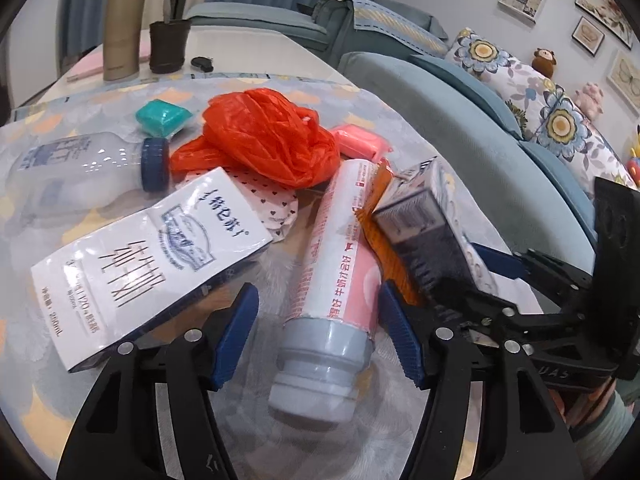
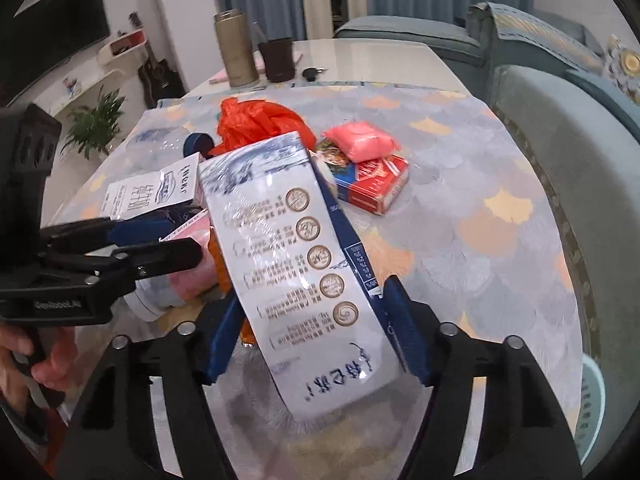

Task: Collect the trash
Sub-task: 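Grasp the pink-and-white bottle with the left tool while the right tool grasps the white milk pouch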

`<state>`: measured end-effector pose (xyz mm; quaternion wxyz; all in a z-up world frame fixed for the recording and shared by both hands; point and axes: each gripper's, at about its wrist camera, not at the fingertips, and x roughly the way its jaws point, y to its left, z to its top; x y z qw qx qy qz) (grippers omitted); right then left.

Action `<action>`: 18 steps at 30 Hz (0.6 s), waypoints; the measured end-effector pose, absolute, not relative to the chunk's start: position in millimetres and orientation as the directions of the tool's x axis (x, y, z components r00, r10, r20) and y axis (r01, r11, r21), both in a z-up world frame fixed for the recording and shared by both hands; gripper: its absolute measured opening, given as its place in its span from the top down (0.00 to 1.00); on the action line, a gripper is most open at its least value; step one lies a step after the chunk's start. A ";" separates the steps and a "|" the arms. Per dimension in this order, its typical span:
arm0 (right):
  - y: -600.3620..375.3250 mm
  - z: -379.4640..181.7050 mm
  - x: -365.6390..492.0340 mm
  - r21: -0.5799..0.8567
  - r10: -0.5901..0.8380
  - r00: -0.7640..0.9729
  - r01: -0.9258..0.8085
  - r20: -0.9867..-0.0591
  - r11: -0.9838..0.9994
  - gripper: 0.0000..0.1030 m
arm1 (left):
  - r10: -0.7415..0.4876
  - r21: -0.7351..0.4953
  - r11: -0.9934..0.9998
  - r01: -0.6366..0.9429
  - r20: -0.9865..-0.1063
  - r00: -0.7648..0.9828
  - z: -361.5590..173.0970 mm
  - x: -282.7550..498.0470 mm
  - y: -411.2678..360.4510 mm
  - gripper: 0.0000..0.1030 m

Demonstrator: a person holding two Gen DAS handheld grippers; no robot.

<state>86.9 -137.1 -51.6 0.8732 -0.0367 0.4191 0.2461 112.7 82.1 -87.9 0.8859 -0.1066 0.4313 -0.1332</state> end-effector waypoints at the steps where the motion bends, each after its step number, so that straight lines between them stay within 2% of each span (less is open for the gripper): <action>1: -141.6 -51.2 85.4 0.147 0.389 0.532 -0.440 -0.752 0.886 0.43 | -0.326 -0.300 0.943 0.146 -0.738 0.590 -88.5 113.2 79.6 0.43; 3: -158.9 -50.8 78.7 0.192 0.381 0.534 -0.375 -0.755 0.907 0.45 | -0.321 -0.290 0.945 0.150 -0.746 0.584 -90.4 116.5 72.7 0.46; 4: -166.2 -50.2 74.3 0.190 0.360 0.543 -0.344 -0.759 0.920 0.45 | -0.319 -0.286 0.946 0.151 -0.749 0.580 -92.0 118.0 69.9 0.49; 10: -194.4 -47.1 46.9 0.137 0.232 0.586 -0.201 -0.776 0.970 0.45 | -0.251 -0.209 0.968 0.140 -0.768 0.590 -91.0 115.0 48.6 0.54; 15: -218.5 -50.9 38.1 0.115 0.138 0.568 -0.077 -0.811 0.990 0.45 | -0.127 -0.192 0.980 -0.049 -0.797 0.591 -83.1 79.0 53.9 0.54; 18: -225.6 -55.9 37.0 0.093 0.092 0.541 -0.025 -0.836 0.995 0.45 | -0.103 -0.181 0.980 -0.078 -0.808 0.580 -82.3 55.8 54.0 0.54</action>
